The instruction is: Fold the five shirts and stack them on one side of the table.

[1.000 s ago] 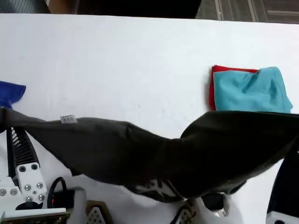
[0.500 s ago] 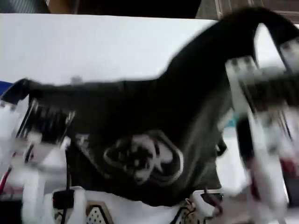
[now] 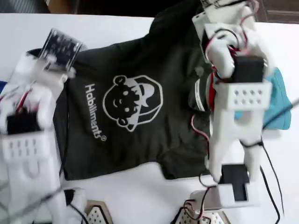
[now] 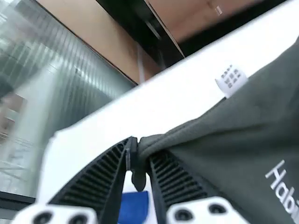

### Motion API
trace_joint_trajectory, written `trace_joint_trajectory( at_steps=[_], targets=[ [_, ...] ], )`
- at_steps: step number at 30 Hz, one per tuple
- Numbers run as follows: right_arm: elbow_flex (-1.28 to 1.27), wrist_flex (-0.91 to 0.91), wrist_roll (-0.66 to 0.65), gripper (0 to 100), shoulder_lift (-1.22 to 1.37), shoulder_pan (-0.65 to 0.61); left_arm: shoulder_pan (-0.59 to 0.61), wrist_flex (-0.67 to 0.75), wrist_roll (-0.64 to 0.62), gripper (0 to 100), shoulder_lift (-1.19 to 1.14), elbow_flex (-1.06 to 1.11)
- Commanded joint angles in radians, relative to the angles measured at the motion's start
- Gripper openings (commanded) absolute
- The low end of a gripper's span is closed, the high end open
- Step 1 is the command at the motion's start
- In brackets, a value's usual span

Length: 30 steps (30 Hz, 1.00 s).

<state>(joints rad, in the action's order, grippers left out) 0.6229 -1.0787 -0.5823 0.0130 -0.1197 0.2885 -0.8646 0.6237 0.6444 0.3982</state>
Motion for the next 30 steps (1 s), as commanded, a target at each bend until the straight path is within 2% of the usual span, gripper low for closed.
trace_joint_trajectory(
  at_steps=[1,9,16,22,30],
  targets=[
    [0.003,0.042,-0.005,2.2,0.082,0.002,0.000,0.029,-0.003,2,-0.199,-0.156],
    [0.005,0.045,-0.003,2.2,0.262,-0.001,-0.003,-0.086,-0.008,2,-0.575,-0.484],
    [0.005,0.108,-0.005,2.2,0.395,0.004,-0.002,-0.284,-0.003,2,-0.822,-0.711],
    [-0.005,-0.001,0.000,2.2,0.427,0.001,-0.006,-0.462,0.002,2,-0.959,-0.811],
    [-0.048,-0.159,0.003,2.2,0.506,0.024,-0.006,-0.654,0.002,3,-1.045,-0.826]
  ],
)
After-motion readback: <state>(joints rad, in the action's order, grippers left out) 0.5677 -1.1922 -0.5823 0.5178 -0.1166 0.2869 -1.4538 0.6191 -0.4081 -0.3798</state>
